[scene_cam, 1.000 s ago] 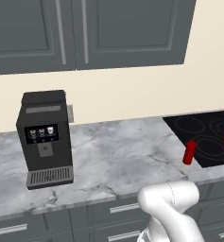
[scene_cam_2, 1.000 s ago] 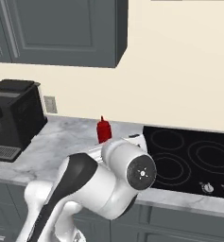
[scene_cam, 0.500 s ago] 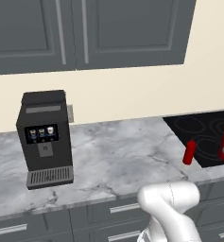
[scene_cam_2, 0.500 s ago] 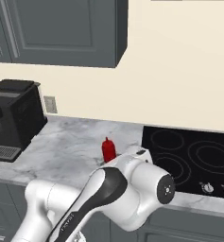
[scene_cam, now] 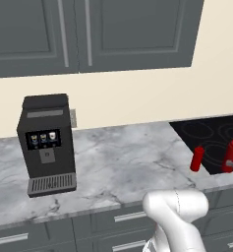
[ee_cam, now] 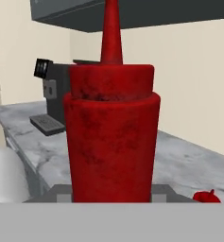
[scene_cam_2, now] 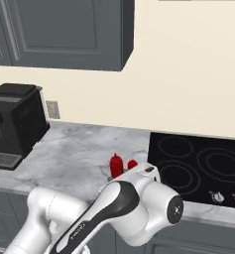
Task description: Take 2 condiments from the cabinet and move them on the counter near the stove.Make sure the condiments are lined up with each other, next to each other.
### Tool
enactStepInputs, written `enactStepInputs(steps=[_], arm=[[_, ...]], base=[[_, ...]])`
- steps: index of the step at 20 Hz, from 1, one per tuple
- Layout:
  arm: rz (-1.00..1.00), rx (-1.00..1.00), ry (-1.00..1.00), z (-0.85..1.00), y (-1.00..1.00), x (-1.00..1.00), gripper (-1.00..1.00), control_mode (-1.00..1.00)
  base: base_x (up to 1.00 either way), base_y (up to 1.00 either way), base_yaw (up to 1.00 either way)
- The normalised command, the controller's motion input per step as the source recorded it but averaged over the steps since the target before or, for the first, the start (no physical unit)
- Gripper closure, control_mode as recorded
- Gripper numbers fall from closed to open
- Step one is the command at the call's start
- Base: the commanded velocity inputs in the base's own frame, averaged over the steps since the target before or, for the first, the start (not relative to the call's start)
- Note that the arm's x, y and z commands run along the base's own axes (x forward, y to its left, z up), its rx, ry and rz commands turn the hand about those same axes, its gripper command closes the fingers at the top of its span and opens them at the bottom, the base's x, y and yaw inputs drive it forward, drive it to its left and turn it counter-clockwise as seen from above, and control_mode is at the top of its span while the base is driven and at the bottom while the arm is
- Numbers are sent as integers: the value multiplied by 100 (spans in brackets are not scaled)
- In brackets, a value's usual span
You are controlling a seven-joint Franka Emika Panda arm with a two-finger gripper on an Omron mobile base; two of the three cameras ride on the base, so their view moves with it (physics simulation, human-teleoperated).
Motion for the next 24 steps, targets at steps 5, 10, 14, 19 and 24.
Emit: enactStepInputs(steps=[5,10,14,19,24], arm=[[0,9,0,-30,-10,21,100,-100],[0,0,2,-7,-3,2,100,-100],[0,0,1,-1,0,0,100,-100],[0,0,0,-28,0,6,100,-100],[0,0,0,-27,0,10,100,-100]], base=[[0,0,0],[0,0,0],[0,0,0],[0,0,0],[0,0,0]])
